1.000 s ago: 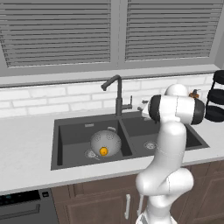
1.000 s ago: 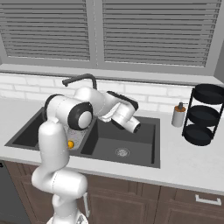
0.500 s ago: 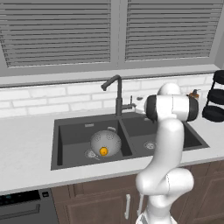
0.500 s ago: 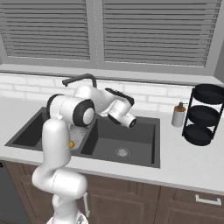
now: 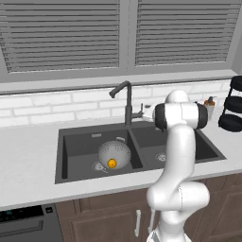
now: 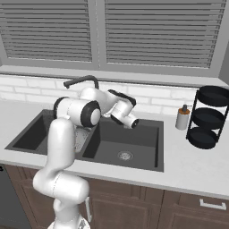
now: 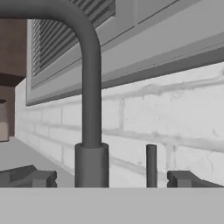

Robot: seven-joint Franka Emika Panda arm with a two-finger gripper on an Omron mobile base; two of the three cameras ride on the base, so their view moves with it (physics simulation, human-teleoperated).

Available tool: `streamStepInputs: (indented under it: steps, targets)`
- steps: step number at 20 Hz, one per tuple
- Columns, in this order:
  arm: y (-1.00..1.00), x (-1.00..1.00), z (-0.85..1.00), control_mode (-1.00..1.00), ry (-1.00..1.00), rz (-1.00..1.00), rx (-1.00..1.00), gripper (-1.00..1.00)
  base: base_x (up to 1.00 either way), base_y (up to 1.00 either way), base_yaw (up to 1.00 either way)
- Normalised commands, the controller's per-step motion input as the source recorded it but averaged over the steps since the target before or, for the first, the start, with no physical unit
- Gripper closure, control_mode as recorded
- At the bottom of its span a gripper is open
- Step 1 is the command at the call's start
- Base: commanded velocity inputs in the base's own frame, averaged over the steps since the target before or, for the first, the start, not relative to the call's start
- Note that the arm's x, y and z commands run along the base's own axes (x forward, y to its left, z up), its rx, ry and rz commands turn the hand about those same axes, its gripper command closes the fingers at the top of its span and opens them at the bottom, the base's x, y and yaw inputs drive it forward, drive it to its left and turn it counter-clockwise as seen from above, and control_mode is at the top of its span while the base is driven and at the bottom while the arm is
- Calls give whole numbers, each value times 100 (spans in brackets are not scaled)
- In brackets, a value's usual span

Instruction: Put the colander in the sink, put the tangerine in the colander, and turn on the sink faucet and pour water over the colander.

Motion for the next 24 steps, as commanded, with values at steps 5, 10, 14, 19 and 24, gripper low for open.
streamStepInputs:
  steps: [5, 10, 14, 19, 24]
  targets:
    - [0, 23, -11, -100, 0, 0, 0, -100, 0, 0, 0]
    - [0, 27, -1, -100, 0, -1, 0, -100, 0, 0, 0]
    - [0, 37, 0, -100, 0, -1, 0, -100, 0, 0, 0]
    - [0, 37, -7, -100, 0, -1, 0, -100, 0, 0, 0]
    - [0, 30, -16, -100, 1, -2, 0, -100, 0, 0, 0]
